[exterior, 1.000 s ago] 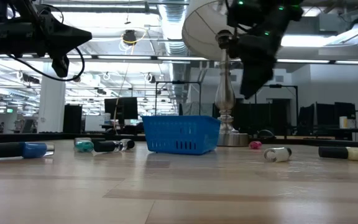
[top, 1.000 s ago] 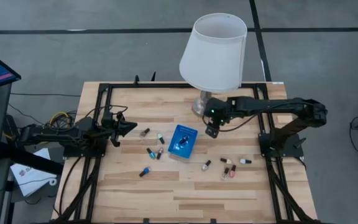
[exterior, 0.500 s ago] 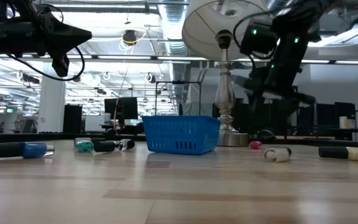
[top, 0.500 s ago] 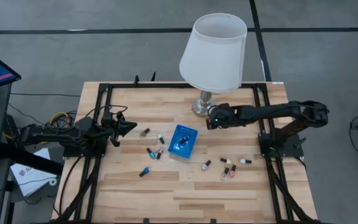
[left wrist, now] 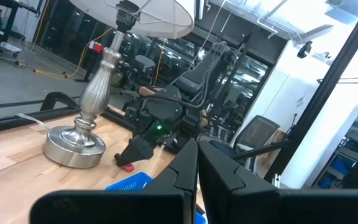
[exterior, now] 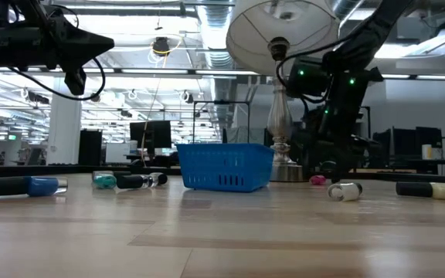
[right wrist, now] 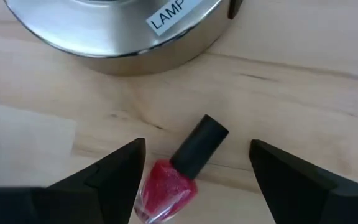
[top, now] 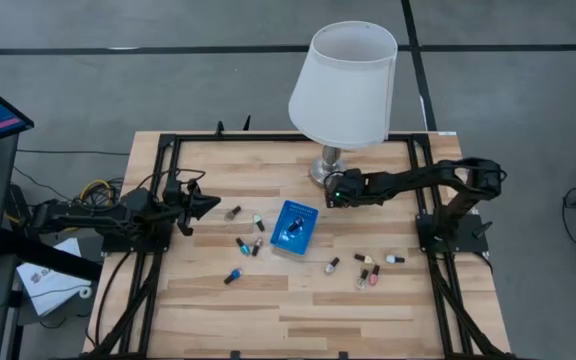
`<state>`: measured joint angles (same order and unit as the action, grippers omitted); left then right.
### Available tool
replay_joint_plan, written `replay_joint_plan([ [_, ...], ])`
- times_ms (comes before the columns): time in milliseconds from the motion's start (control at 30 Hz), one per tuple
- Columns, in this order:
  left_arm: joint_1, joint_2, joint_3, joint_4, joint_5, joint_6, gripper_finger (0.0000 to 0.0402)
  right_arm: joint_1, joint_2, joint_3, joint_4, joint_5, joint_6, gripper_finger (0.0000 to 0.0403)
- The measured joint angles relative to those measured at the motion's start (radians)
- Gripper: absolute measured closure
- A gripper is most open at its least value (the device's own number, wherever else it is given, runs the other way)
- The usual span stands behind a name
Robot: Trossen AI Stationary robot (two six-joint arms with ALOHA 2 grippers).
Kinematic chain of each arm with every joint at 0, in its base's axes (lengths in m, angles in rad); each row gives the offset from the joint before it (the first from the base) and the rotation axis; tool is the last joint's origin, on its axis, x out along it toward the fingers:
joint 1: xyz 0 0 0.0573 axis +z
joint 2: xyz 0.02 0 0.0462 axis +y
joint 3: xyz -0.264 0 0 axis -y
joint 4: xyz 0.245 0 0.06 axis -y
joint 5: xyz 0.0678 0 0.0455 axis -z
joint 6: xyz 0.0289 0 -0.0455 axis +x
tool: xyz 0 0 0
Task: Pick & Place Nail Polish
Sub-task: Put the top right pink nail polish into the blue basket
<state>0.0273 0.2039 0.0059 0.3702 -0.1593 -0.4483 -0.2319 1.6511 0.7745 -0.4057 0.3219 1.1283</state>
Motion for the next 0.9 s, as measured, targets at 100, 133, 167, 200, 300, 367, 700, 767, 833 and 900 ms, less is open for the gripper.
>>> replay_joint_plan([
  [100,0.000,0.000,0.000,0.001,0.000,0.000,0.0394,0.000,0.003,0.001,-0.003,0.004,0.019,0.0126],
  [133,0.000,0.000,0.000,0.002,0.000,0.000,0.0394,0.000,0.003,0.001,-0.005,0.002,0.022,0.0130],
  [167,0.000,0.000,0.000,0.002,0.000,0.000,0.0394,0.000,0.002,0.001,-0.006,0.002,0.022,0.0136],
  [200,0.000,0.000,0.000,0.003,0.000,0.000,0.0394,0.000,0.001,0.000,-0.008,0.001,0.022,0.0144],
  [300,0.000,0.000,0.000,0.004,0.000,0.000,0.0394,0.000,0.001,0.000,-0.017,-0.002,0.023,0.0178],
  [367,0.000,0.000,0.000,0.005,0.000,-0.001,0.0394,-0.001,0.001,-0.001,-0.022,-0.001,0.024,0.0207],
  [700,0.000,0.000,0.000,0.005,0.000,-0.001,0.0394,0.001,0.002,-0.002,-0.034,-0.010,-0.002,0.0327],
  [767,0.000,0.000,0.000,0.005,0.000,-0.001,0.0394,0.001,0.002,-0.001,-0.032,-0.017,-0.015,0.0341],
  [833,0.000,0.000,0.000,0.005,0.000,-0.001,0.0394,0.004,0.002,0.004,-0.034,-0.026,-0.036,0.0354],
  [900,0.000,0.000,0.000,0.005,0.000,-0.001,0.0394,0.008,0.005,0.020,-0.045,-0.039,-0.067,0.0358],
])
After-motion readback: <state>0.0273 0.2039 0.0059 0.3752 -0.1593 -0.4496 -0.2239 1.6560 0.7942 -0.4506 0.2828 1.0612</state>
